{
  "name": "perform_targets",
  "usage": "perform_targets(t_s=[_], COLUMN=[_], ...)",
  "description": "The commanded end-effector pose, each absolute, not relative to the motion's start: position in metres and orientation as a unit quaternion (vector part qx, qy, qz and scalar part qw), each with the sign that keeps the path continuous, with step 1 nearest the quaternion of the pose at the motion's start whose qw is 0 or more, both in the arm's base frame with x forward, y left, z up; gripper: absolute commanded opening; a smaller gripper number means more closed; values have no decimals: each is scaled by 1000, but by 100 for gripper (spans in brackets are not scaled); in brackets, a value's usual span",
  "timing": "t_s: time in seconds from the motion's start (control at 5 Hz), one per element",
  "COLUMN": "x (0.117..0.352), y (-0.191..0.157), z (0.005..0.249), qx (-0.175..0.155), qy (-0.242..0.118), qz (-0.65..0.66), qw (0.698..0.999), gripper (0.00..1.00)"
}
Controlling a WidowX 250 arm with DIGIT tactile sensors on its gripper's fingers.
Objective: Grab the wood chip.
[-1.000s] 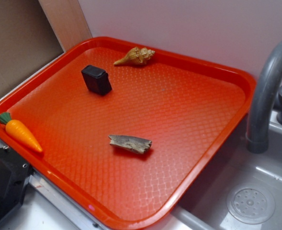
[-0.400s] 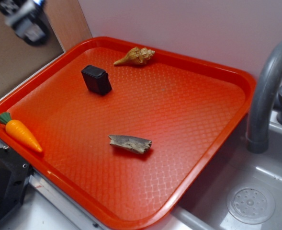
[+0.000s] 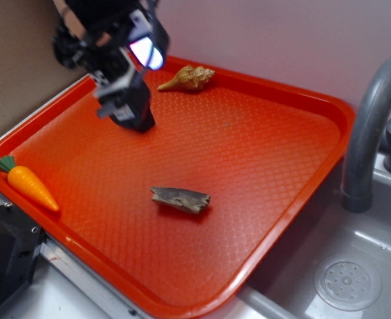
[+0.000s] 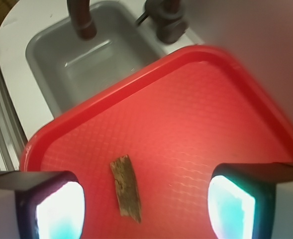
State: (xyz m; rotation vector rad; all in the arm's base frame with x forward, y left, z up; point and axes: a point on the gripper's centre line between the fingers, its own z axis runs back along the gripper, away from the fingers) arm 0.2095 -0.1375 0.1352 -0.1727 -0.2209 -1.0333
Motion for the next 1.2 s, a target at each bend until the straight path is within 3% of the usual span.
perform_targets(t_s=[0.0, 0.2, 0.4, 0.8, 1.0], x=[180, 175, 178, 175, 175], y=[-151, -148, -152, -158, -158], z=[98, 73, 51, 24, 21], qx=[-82, -64, -9, 14, 34], qy=[-58, -21, 9, 42, 48], qz=[-527, -521, -524, -533, -529], qw=[844, 851, 852, 845, 847], gripper=[100, 100, 100, 100, 69])
